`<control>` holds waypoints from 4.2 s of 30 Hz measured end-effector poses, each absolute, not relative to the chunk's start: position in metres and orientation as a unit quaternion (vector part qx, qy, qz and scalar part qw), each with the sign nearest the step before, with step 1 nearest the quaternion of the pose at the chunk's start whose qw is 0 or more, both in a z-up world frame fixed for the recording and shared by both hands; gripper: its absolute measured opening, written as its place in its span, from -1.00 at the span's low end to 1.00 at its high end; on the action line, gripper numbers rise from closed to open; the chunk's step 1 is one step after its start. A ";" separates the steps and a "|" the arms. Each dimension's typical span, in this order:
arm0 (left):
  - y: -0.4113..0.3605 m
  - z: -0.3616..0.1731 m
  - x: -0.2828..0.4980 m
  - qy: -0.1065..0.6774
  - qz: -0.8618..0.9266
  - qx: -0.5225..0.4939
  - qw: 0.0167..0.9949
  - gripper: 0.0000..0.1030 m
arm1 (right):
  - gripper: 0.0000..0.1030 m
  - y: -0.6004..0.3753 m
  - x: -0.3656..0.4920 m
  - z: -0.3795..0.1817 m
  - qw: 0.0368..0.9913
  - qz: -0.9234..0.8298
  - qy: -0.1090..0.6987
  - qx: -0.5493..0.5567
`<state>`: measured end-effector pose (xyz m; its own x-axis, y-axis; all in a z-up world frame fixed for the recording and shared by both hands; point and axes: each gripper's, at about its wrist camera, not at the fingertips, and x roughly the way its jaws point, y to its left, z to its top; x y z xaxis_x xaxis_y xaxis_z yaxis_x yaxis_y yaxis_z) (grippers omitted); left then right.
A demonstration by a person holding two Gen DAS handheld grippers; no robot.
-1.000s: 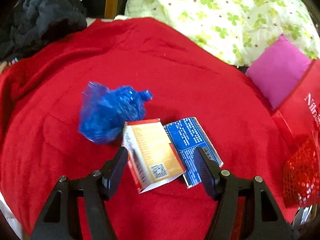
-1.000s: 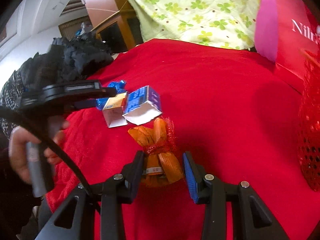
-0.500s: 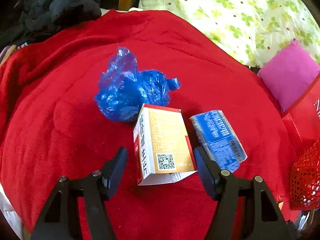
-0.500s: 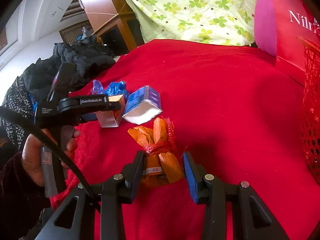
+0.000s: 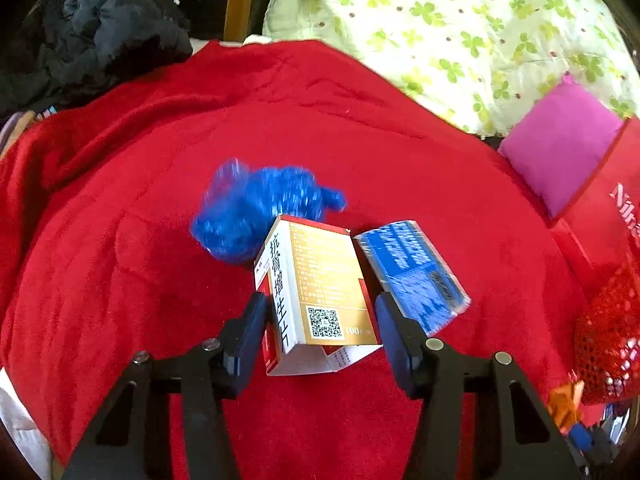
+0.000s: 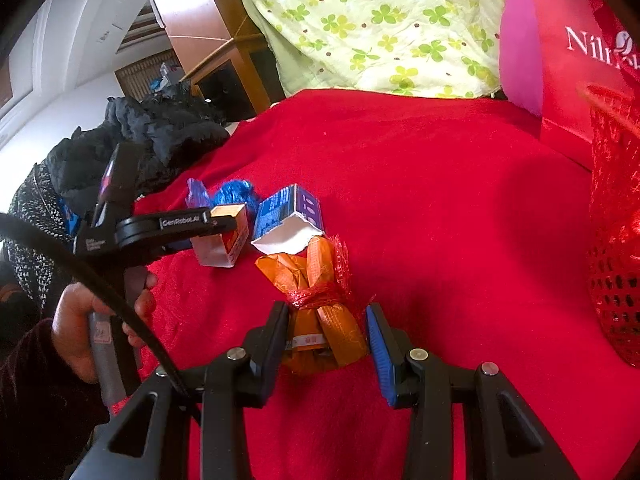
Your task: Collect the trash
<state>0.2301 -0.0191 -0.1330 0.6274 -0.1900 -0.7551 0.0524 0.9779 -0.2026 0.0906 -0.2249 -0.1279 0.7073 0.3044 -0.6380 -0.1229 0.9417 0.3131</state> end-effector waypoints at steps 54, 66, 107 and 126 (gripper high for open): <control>-0.115 0.001 0.024 0.254 -0.180 0.064 0.948 0.12 | -0.18 -0.283 -0.041 -0.022 0.957 0.065 0.219 0.176; -0.124 0.004 0.015 0.245 -0.182 0.080 0.949 0.12 | -0.18 -0.287 -0.050 -0.017 0.960 0.065 0.206 0.179; -0.164 -0.145 0.024 0.347 -0.324 0.148 0.867 0.40 | -0.19 -0.326 -0.068 -0.033 0.960 0.006 0.208 0.190; -0.166 -0.148 0.039 0.301 -0.389 0.270 0.828 0.44 | -0.18 -0.331 -0.066 -0.043 0.954 -0.002 0.225 0.197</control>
